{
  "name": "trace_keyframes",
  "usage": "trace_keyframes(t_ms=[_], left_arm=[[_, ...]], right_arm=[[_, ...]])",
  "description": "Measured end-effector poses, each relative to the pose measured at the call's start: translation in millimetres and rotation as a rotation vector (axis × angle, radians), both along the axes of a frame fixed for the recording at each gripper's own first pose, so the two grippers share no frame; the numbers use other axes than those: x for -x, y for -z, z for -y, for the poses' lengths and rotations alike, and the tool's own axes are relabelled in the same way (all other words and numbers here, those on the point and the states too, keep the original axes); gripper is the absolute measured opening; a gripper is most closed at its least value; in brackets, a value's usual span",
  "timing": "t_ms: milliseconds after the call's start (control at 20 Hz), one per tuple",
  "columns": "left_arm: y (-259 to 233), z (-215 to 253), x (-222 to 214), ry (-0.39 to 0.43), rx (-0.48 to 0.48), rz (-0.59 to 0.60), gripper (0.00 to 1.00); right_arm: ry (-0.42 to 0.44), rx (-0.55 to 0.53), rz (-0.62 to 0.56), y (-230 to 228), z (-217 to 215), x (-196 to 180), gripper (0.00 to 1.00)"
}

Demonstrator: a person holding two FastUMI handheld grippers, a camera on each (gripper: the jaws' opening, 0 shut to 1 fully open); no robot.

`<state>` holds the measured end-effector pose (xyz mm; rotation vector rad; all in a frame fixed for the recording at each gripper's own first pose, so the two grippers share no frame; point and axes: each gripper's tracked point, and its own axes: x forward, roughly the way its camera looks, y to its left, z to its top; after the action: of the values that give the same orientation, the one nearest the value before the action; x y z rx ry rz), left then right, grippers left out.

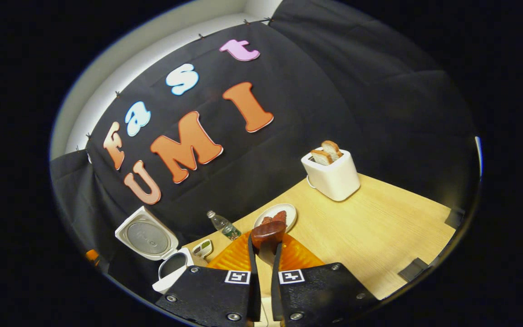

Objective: Close the left gripper, press the button to open the rice cooker; take a wooden spoon from the chopstick holder with the right hand, scoop a spoonful of rice and pour it into the rice cooker, then put the wooden spoon back into the chopstick holder.

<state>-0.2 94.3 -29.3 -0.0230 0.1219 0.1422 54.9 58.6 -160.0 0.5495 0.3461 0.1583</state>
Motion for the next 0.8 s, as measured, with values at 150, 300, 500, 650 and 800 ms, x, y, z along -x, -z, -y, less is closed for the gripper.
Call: trace_keyframes(t_ms=[150,300,500,650,800], left_arm=[[-1.2,0.0,-0.7,0.016,0.003,-0.002,1.00],[-2.2,-4.1,0.0,0.020,-0.005,0.002,1.00],[-3.8,-5.9,0.0,0.030,-0.013,0.002,1.00],[-2.3,-8.1,1.7,0.031,-0.022,-0.004,1.00],[1.1,-9.5,0.6,0.031,-0.029,-0.016,1.00]], right_arm=[[-0.061,0.038,0.044,-19.8,-37.7,23.3,0.08],[-0.128,0.099,0.053,-13.2,-73.5,41.7,0.08],[-0.179,0.162,0.014,19.9,-105.7,60.4,0.08],[-0.187,0.252,-0.002,49.3,-115.5,67.1,0.08],[-0.194,0.336,-0.005,73.5,-124.4,75.6,0.08]])
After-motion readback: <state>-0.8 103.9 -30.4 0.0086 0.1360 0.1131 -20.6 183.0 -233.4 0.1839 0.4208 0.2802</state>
